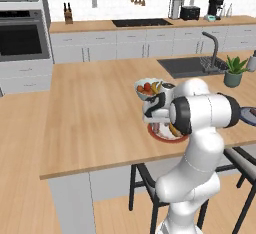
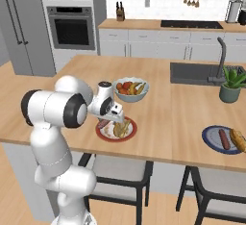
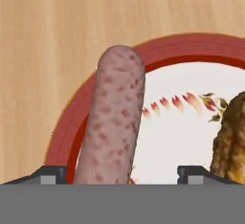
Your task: Place one bun and one sausage from the bowl on each plate.
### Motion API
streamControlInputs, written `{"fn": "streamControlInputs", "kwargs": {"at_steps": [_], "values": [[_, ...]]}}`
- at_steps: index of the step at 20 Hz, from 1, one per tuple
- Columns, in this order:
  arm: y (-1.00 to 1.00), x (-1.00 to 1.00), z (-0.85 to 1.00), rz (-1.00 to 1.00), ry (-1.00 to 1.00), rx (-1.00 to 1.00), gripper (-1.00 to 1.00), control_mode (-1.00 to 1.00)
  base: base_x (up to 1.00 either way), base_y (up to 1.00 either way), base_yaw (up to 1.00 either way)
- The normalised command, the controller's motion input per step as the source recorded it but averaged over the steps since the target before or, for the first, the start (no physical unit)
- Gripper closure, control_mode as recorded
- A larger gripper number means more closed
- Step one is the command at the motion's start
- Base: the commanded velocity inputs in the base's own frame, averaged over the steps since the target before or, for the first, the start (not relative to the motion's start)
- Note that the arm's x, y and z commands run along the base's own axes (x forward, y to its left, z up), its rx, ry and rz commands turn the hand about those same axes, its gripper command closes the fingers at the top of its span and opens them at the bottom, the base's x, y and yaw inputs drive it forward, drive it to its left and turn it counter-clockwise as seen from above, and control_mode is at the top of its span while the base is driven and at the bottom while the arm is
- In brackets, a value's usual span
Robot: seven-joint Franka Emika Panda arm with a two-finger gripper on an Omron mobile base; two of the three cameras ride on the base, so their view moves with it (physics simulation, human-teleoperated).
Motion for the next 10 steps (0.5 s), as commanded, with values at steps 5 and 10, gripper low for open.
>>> {"fn": "streamControlInputs", "kwargs": {"at_steps": [5,10], "values": [[-0.02,-0.28,0.44,0.0,-0.06,0.0,-1.0,-1.0,0.0,0.0,0.0],[-0.21,-0.36,0.46,0.0,-0.03,0.0,-1.0,-1.0,0.0,0.0,0.0]]}}
